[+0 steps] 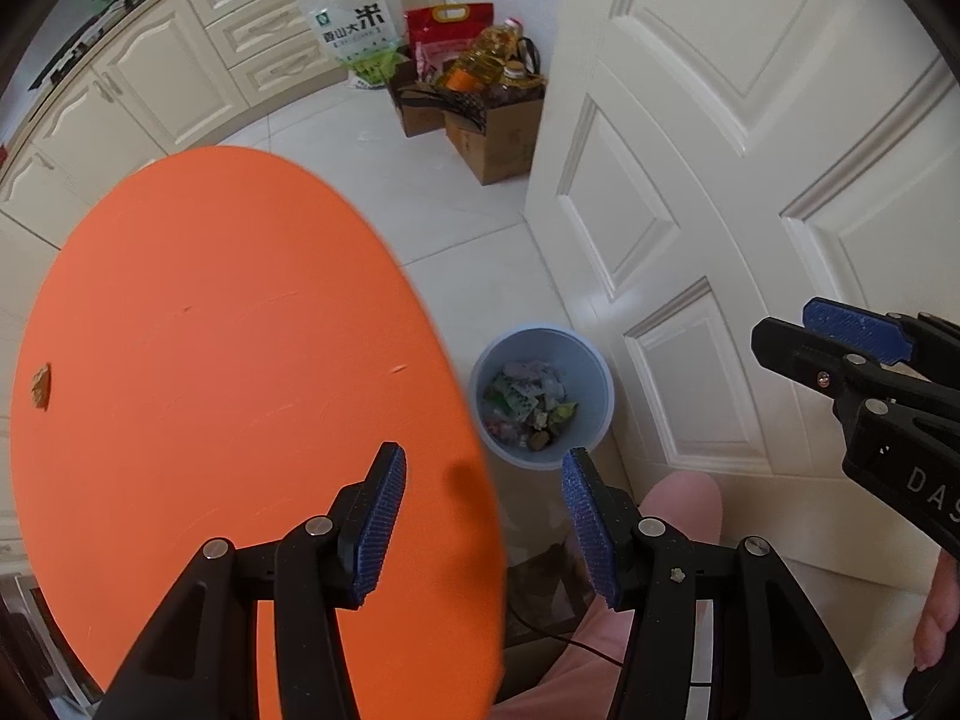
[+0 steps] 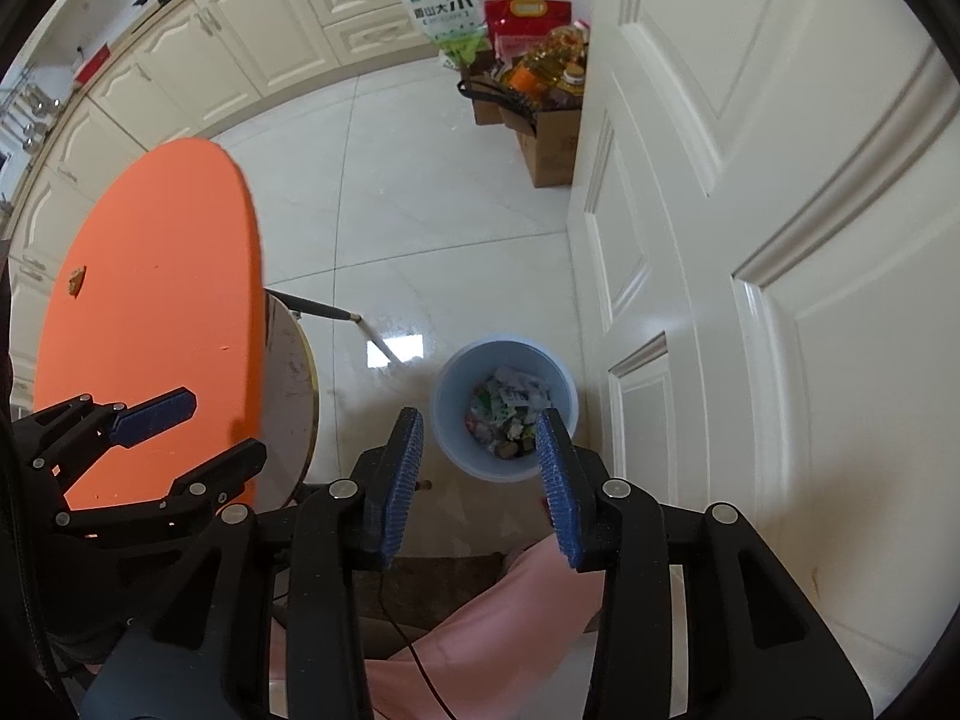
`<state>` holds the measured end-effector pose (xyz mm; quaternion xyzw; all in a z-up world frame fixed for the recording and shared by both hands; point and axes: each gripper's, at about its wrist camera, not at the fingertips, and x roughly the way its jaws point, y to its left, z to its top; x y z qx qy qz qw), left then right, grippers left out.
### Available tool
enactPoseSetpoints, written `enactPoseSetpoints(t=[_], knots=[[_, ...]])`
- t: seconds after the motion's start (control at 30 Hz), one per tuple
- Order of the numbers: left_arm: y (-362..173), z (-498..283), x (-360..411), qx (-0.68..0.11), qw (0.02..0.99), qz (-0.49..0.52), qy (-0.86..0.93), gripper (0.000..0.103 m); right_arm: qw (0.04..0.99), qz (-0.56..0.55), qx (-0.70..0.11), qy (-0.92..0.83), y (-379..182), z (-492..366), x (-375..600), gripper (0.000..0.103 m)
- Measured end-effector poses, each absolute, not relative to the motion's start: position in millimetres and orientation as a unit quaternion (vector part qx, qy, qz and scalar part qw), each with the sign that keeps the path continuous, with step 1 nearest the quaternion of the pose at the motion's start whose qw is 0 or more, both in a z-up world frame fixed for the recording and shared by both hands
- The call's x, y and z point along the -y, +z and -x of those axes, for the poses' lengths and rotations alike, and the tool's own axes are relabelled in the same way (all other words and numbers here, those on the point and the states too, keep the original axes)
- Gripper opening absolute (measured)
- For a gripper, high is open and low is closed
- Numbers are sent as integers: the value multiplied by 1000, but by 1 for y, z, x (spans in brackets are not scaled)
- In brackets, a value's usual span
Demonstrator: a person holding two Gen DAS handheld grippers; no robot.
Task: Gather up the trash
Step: 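Move both open tools back to the brown nut on the table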
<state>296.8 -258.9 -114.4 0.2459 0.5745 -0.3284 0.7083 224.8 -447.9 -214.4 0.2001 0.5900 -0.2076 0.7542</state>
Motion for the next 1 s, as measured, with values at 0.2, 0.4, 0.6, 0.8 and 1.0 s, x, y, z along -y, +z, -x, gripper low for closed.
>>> enactPoseSetpoints(t=[0.2, 0.4, 0.6, 0.8, 1.0], knots=[[-106, -313, 207, -575, 729, -220, -300, 54, 775, -169, -581, -182, -197, -256, 404, 56], [-96, -344, 134, -581, 754, -175, -250, 55, 785, -134, -589, -135, -194, -303, 346, 58], [-90, -379, 50, -584, 782, -122, -178, 62, 794, -91, -596, -80, -200, -356, 273, 71], [-95, -404, -17, -595, 789, -80, -129, 62, 786, -62, -615, -33, -217, -405, 210, 71], [-101, -435, -83, -602, 794, -36, -75, 62, 775, -35, -632, 1, -235, -455, 152, 71]])
